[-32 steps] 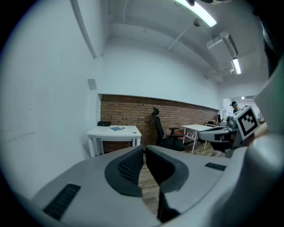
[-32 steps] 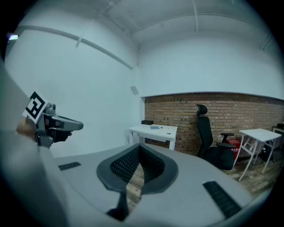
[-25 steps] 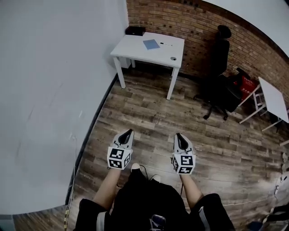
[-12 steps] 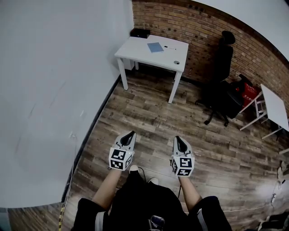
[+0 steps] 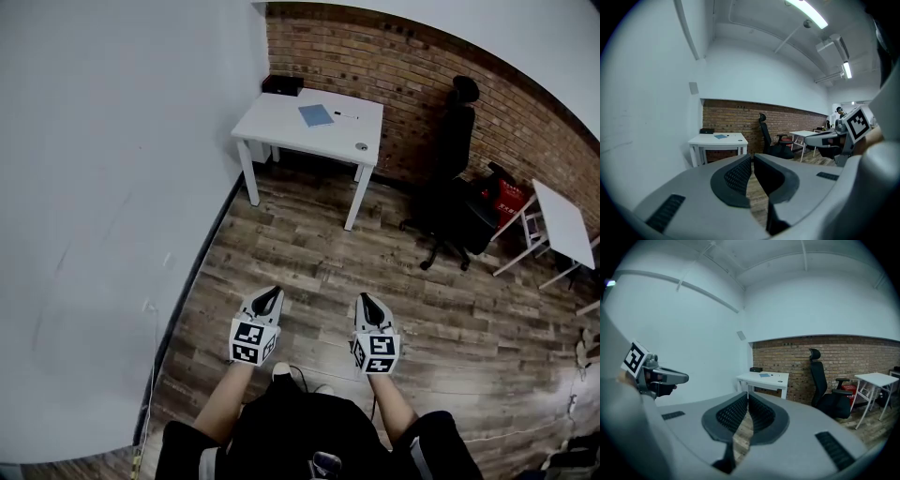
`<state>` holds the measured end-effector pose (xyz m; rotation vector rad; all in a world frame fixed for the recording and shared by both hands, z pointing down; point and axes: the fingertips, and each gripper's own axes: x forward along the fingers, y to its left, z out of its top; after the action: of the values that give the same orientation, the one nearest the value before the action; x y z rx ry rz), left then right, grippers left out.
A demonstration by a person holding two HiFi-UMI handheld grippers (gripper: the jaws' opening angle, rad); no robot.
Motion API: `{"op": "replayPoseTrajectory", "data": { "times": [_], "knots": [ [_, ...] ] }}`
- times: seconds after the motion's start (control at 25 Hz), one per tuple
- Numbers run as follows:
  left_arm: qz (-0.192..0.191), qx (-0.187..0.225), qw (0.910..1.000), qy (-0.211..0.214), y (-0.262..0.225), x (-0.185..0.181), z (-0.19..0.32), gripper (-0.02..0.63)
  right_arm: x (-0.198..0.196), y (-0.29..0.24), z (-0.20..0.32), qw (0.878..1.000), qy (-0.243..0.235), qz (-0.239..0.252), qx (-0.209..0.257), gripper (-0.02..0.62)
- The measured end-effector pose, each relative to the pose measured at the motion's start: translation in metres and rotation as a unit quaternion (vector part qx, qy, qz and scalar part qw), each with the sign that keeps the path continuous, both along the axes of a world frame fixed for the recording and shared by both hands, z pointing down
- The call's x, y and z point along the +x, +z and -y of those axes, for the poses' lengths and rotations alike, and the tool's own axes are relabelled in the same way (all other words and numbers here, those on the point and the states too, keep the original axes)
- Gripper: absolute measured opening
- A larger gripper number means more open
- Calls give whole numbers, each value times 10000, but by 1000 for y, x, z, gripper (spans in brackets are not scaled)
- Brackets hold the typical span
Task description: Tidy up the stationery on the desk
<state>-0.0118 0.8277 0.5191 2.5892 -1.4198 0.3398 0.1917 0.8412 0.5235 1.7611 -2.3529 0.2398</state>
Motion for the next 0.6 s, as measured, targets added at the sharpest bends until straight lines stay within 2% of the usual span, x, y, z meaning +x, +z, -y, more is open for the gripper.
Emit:
{"op": "replayPoseTrajectory", "data": {
  "times": [0.6],
  "knots": [
    [-37,116,9988,471,-3,-53,82,31,-74,-1,72,9995,317,25,-10,25]
  ]
}}
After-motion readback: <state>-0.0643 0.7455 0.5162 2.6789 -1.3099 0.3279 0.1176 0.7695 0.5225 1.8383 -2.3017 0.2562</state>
